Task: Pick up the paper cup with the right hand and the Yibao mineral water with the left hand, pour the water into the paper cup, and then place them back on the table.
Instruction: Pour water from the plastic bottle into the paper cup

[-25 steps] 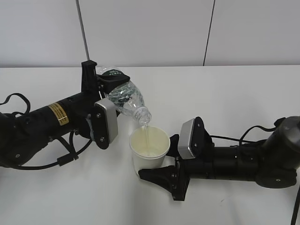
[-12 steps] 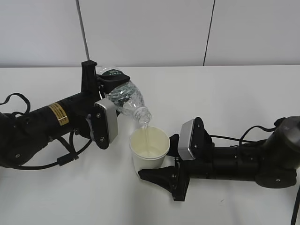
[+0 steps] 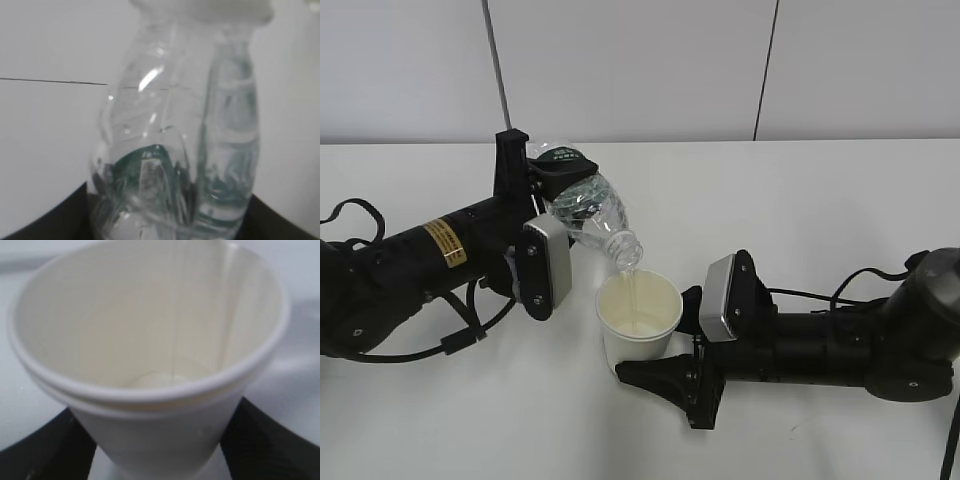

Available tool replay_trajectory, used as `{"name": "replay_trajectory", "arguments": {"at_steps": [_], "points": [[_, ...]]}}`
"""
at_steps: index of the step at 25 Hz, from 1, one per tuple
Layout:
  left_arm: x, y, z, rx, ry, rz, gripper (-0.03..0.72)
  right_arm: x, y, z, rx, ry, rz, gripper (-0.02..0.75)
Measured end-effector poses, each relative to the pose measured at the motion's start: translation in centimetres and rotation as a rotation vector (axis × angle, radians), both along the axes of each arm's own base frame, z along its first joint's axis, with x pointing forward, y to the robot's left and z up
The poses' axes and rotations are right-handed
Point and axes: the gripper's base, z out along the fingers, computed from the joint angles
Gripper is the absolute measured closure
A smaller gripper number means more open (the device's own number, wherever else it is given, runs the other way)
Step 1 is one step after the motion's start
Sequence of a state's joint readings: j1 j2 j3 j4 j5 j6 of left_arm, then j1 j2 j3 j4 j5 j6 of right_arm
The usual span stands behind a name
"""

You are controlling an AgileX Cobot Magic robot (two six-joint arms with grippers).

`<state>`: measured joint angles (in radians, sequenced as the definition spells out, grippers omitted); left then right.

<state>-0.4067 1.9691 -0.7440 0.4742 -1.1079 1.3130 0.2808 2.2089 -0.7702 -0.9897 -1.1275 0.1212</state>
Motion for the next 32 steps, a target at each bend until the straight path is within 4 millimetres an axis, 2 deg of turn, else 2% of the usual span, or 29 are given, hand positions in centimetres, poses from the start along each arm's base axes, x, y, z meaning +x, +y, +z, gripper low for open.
{"name": "replay_trajectory", "arguments": {"at_steps": [32], "points": [[0.0, -0.01, 0.06, 0.042, -0.056, -0.005, 0.317, -0.01, 0.0, -0.03, 0.0, 0.001, 0.0, 0.19]]}}
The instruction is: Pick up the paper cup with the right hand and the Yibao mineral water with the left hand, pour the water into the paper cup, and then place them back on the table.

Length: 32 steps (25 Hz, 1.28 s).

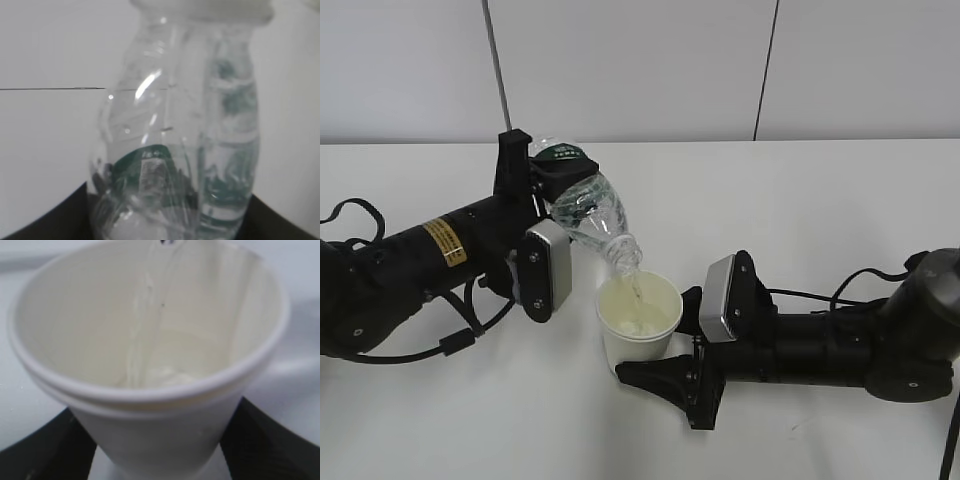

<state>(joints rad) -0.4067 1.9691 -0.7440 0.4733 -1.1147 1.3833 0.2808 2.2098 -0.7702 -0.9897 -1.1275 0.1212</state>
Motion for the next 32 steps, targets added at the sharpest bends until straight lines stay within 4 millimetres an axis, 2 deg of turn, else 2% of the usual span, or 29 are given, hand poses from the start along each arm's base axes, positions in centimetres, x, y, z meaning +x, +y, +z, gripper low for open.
{"name": "replay_trajectory", "arguments": {"at_steps": [12, 22, 32], "points": [[0.2, 0.2, 0.1, -0.197, 0.2, 0.049, 0.319, 0.0, 0.0, 0.0, 0.0, 0.0, 0.0, 0.19], [-0.3, -0.7, 0.0, -0.506, 0.545, 0.045, 0.323, 0.0, 0.0, 0.0, 0.0, 0.0, 0.0, 0.19], [-1.3, 0.4, -1.2, -0.736, 0.806, 0.164, 0.324, -0.1, 0.0, 0.0, -0.001, 0.004, 0.0, 0.19]]}}
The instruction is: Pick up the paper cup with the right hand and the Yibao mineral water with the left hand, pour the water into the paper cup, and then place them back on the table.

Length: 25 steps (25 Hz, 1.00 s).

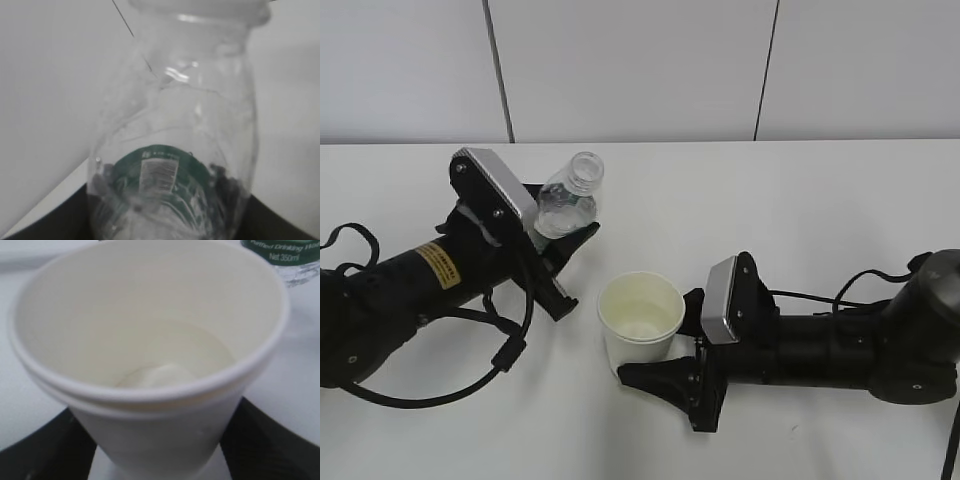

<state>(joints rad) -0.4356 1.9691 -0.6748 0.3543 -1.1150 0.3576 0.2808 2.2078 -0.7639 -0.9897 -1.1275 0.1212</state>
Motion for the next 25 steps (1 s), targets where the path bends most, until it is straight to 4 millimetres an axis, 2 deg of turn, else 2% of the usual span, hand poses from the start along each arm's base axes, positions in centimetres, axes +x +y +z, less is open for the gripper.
{"name": "replay_trajectory", "arguments": {"at_steps": [3, 9, 13, 18, 25], "points": [[-0.1, 0.2, -0.1, -0.066, 0.071, 0.024, 0.325, -0.1, -0.1, 0.3, 0.002, -0.001, -0.009, 0.19], [-0.2, 0.3, 0.8, -0.177, 0.134, 0.038, 0.325, 0.0, -0.1, 0.5, 0.001, -0.018, -0.024, 0.19], [-1.1, 0.6, 0.4, -0.203, 0.192, 0.045, 0.326, 0.1, -0.6, 0.4, 0.0, -0.021, -0.088, 0.19], [-2.2, 1.0, 0.1, -0.209, 0.244, 0.037, 0.326, 0.3, -2.6, 0.7, -0.019, -0.048, -0.252, 0.19], [-3.4, 0.4, -0.3, -0.175, 0.277, -0.085, 0.326, 1.0, -5.2, 0.9, -0.036, -0.06, -0.462, 0.19]]}}
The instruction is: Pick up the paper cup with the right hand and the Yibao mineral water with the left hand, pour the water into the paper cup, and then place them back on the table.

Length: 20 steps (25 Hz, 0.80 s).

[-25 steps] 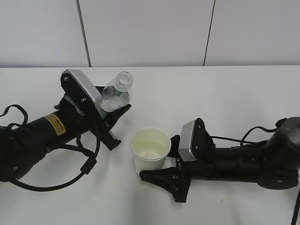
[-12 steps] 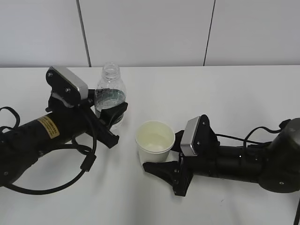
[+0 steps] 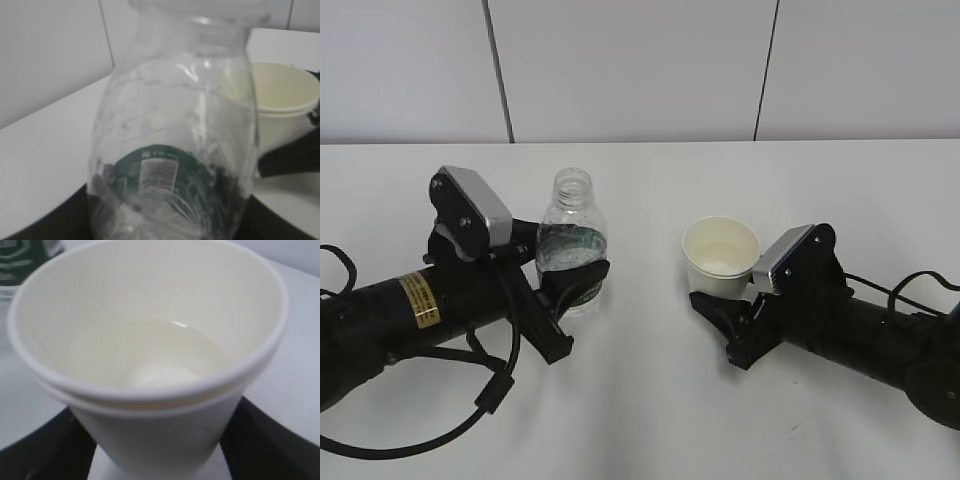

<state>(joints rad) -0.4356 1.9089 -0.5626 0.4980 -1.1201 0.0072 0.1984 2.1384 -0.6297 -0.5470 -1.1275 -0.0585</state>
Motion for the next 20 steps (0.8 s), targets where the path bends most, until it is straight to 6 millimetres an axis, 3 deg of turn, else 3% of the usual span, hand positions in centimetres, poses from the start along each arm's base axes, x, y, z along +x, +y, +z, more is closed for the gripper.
{"name": "replay_trajectory", "arguments": {"at_steps": [5, 11, 20], "points": [[-1.0, -0.6, -0.2, 0.006, 0.027, -0.125, 0.326, 0.0, -1.2, -0.3, -0.043, -0.012, -0.13, 0.19], [-1.1, -0.7, -0.2, -0.01, 0.058, -0.142, 0.333, 0.4, -1.9, -0.3, -0.043, -0.01, -0.223, 0.19], [-1.9, -2.0, -1.6, 0.005, 0.115, -0.231, 0.335, 0.3, -2.1, -0.5, -0.044, 0.002, -0.245, 0.19]]}}
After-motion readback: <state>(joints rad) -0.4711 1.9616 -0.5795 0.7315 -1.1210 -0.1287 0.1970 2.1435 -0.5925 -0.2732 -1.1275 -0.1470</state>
